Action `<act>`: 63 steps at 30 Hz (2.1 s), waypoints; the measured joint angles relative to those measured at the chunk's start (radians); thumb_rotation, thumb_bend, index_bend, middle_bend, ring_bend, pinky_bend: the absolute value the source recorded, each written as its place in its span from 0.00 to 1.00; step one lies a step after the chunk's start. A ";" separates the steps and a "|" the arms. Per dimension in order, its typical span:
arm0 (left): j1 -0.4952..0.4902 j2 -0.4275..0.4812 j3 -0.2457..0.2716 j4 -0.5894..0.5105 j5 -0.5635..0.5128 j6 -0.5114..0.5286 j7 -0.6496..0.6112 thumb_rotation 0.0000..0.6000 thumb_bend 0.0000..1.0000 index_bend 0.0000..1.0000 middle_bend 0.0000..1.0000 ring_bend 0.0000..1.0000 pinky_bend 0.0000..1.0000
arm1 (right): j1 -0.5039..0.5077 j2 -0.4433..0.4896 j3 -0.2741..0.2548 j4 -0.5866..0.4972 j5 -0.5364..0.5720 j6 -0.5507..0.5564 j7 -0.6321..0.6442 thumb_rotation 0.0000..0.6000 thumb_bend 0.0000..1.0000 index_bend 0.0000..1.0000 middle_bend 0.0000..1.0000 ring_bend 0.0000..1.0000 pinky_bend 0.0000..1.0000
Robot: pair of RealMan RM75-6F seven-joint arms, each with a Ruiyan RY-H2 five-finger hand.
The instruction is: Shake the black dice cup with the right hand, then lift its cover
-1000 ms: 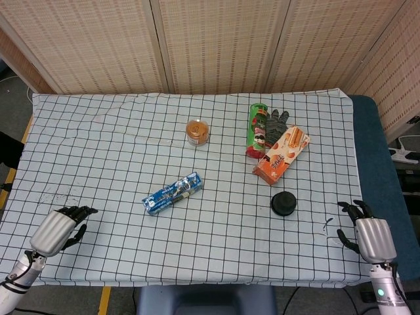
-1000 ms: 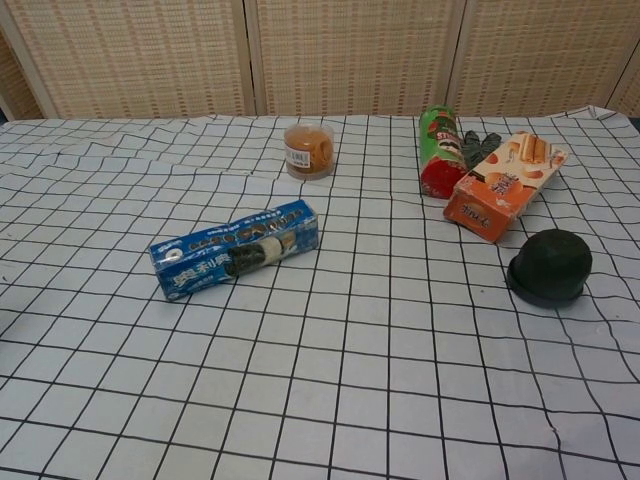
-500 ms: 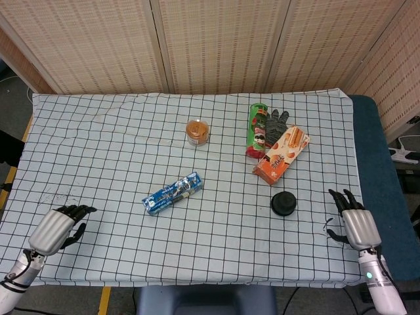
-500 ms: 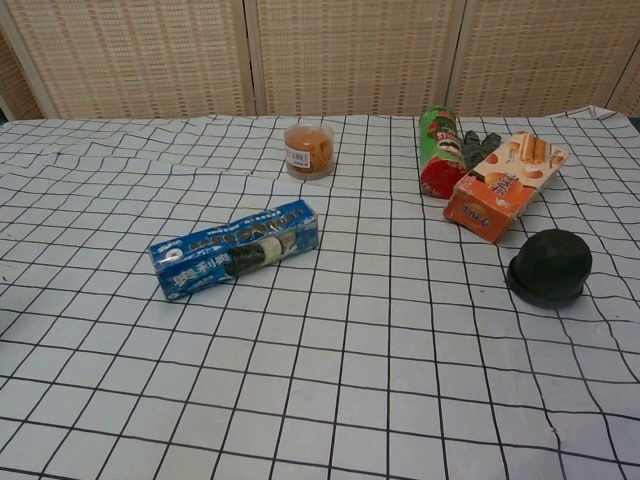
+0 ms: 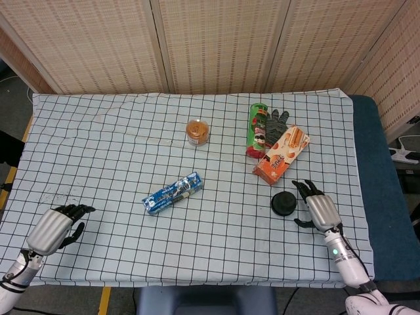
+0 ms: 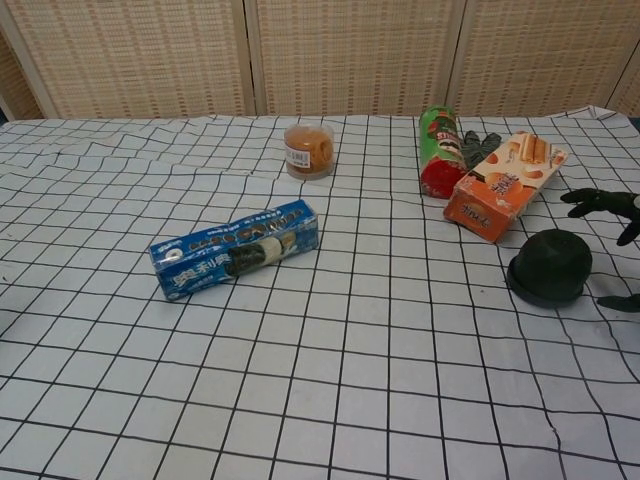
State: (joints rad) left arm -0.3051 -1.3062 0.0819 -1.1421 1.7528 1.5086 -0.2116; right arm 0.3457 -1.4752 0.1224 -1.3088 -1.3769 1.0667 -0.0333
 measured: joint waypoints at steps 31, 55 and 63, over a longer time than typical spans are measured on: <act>-0.001 0.004 0.000 -0.004 0.002 0.000 -0.001 1.00 0.58 0.29 0.37 0.42 0.62 | 0.055 -0.079 -0.011 0.072 0.097 -0.062 -0.063 1.00 0.08 0.28 0.29 0.23 0.50; -0.001 0.005 0.000 -0.009 0.001 -0.005 0.002 1.00 0.58 0.29 0.38 0.42 0.62 | 0.064 -0.080 -0.021 0.083 0.071 -0.035 -0.048 1.00 0.09 0.22 0.25 0.14 0.48; -0.001 0.005 0.001 -0.010 0.003 -0.003 0.002 1.00 0.58 0.29 0.38 0.42 0.62 | 0.082 -0.080 -0.030 0.069 0.050 -0.052 -0.036 1.00 0.09 0.19 0.22 0.11 0.43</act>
State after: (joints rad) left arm -0.3064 -1.3007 0.0825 -1.1520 1.7555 1.5053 -0.2098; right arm 0.4275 -1.5556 0.0922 -1.2401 -1.3266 1.0143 -0.0693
